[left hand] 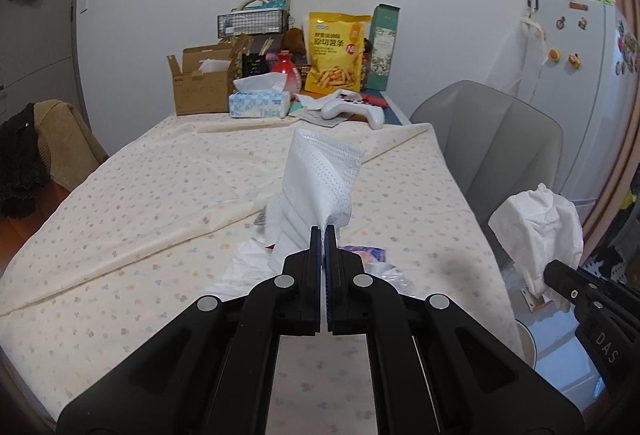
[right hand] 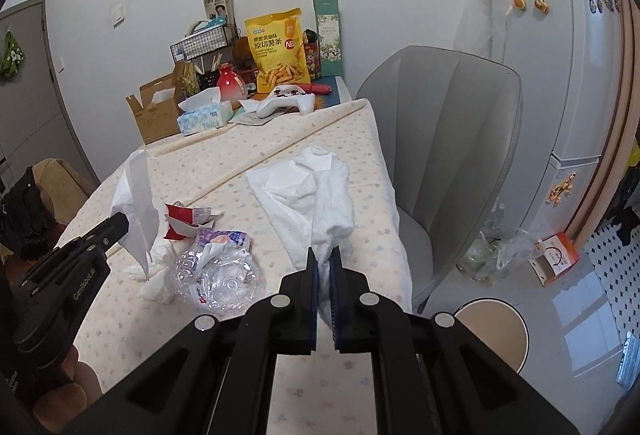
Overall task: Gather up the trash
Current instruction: 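Carry the mask and tissue over the floor bin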
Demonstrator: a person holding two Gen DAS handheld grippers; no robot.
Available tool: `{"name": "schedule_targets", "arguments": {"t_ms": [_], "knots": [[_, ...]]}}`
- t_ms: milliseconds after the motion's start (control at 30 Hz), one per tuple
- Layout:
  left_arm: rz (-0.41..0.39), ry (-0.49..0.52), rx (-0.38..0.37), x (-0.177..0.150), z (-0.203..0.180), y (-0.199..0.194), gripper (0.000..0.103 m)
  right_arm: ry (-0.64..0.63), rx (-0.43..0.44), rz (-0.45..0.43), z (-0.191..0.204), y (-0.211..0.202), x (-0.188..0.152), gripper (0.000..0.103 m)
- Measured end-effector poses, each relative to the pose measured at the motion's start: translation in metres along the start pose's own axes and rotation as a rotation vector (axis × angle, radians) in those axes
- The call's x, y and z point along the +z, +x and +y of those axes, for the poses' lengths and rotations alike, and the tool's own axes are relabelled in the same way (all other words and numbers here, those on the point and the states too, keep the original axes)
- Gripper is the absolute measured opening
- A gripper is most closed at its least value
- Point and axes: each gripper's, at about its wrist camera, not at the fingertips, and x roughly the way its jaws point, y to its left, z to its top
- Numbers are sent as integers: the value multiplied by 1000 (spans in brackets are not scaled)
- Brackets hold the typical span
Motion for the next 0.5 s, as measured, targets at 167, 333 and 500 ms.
{"name": "schedule_targets", "arguments": {"t_ms": [167,333,500], "knots": [[-6,21,-38,-1,-22,-5,3,19,-24,-11,-16,-10,1,6],[-10,37,-77,0,-47,-6,3,46,-63,-25,-40,-20,2,6],[-6,59,-118,-1,-74,-3,3,74,-98,-28,-65,-25,2,6]]}}
